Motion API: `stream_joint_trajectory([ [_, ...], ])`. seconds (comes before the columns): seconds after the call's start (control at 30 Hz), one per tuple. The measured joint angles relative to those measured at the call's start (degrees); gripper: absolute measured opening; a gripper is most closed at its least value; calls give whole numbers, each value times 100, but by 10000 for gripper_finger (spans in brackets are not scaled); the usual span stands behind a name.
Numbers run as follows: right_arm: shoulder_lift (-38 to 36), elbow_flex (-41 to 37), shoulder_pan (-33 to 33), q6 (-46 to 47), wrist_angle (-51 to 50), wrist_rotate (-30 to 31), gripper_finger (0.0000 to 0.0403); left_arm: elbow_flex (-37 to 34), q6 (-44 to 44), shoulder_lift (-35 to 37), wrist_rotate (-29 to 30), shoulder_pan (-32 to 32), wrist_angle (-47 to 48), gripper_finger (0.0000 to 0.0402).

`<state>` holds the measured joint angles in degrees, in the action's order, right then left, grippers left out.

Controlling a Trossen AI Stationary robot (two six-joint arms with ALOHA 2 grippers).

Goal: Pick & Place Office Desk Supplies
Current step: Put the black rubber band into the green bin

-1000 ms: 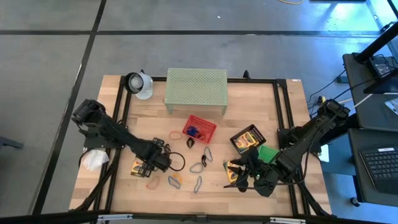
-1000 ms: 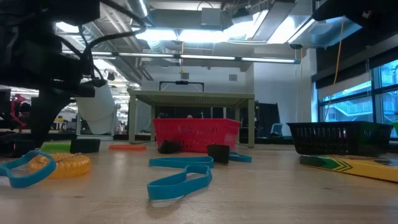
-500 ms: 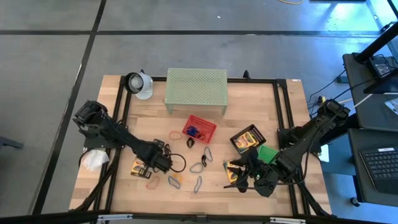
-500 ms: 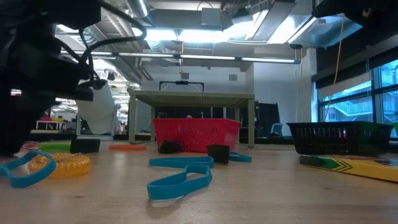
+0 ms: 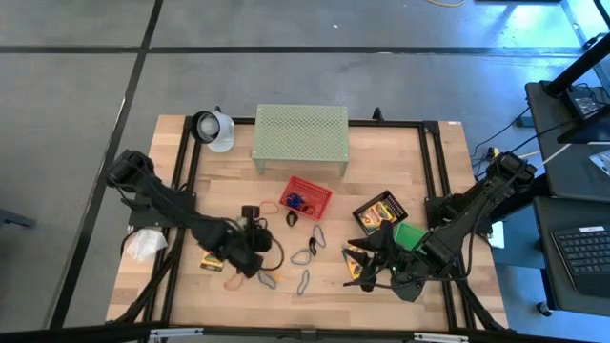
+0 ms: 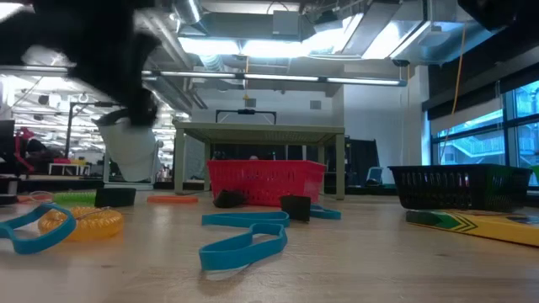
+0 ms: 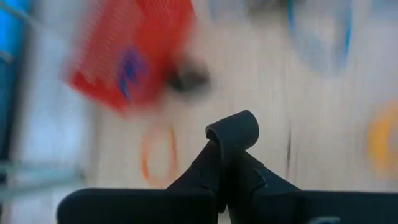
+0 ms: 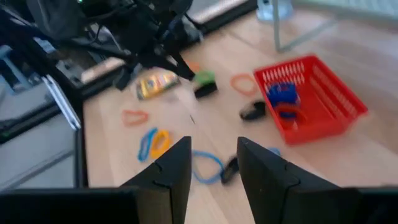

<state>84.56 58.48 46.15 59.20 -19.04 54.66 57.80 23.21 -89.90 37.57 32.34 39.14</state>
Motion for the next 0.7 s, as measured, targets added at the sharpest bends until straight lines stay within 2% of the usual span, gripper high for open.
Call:
stream_joint_trajectory([
  [0.1, 22, 0, -3, -690, 781, 205, 130, -298, -192, 353, 668, 93, -1451, 2],
  [0.17, 48, 0, -12, -1317, 1348, 296, 130, -591, -799, 479, 674, 82, -2935, 2],
  [0.23, 47, 2, -57, -1861, 1878, 281, 130, -925, -1525, 557, 245, 8, -4452, 2],
  [0.37, 47, 2, -189, -2587, 2418, 29, 130, -1495, -2322, 579, -1520, -381, -6836, 2],
  [0.43, 47, 2, -284, -2674, 2467, -239, 130, -1652, -2360, 579, -2492, -648, -7444, 2],
  [0.5, 76, 2, -407, -2676, 2492, -412, 130, -1718, -2228, 579, -3108, -888, -7748, 2],
  [0.7, 389, 2, -830, -2987, 3092, -974, 130, -1728, -1898, 579, -3300, -1383, -7778, 2],
])
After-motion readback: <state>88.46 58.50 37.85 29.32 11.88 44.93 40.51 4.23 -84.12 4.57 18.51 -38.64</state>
